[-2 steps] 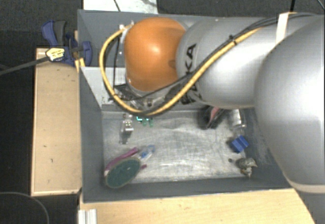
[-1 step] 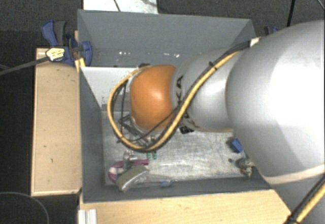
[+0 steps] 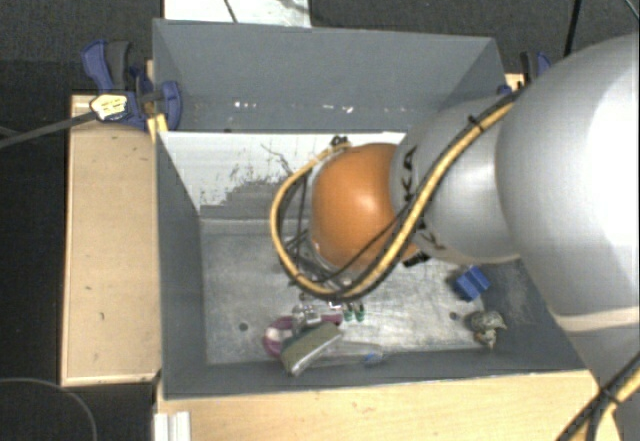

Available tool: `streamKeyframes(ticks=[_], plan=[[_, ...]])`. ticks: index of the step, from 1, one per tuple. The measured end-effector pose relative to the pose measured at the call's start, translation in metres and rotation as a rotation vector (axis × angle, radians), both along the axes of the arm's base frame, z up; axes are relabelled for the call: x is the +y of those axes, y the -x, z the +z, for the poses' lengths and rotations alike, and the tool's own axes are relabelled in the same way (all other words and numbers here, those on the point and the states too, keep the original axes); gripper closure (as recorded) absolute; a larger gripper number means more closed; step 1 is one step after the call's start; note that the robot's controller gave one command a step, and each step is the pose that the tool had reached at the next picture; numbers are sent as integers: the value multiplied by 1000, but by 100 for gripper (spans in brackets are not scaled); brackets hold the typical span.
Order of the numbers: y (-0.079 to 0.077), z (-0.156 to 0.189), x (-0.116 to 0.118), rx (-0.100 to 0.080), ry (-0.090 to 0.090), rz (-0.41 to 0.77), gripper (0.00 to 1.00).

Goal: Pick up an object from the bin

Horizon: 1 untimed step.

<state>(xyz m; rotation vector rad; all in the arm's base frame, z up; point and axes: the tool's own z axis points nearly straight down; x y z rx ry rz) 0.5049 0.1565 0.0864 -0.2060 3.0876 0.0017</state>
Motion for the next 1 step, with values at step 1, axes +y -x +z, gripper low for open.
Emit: streamKeyframes(ticks=[1], plan=[[11,-1,-2,49,11,-6,100]])
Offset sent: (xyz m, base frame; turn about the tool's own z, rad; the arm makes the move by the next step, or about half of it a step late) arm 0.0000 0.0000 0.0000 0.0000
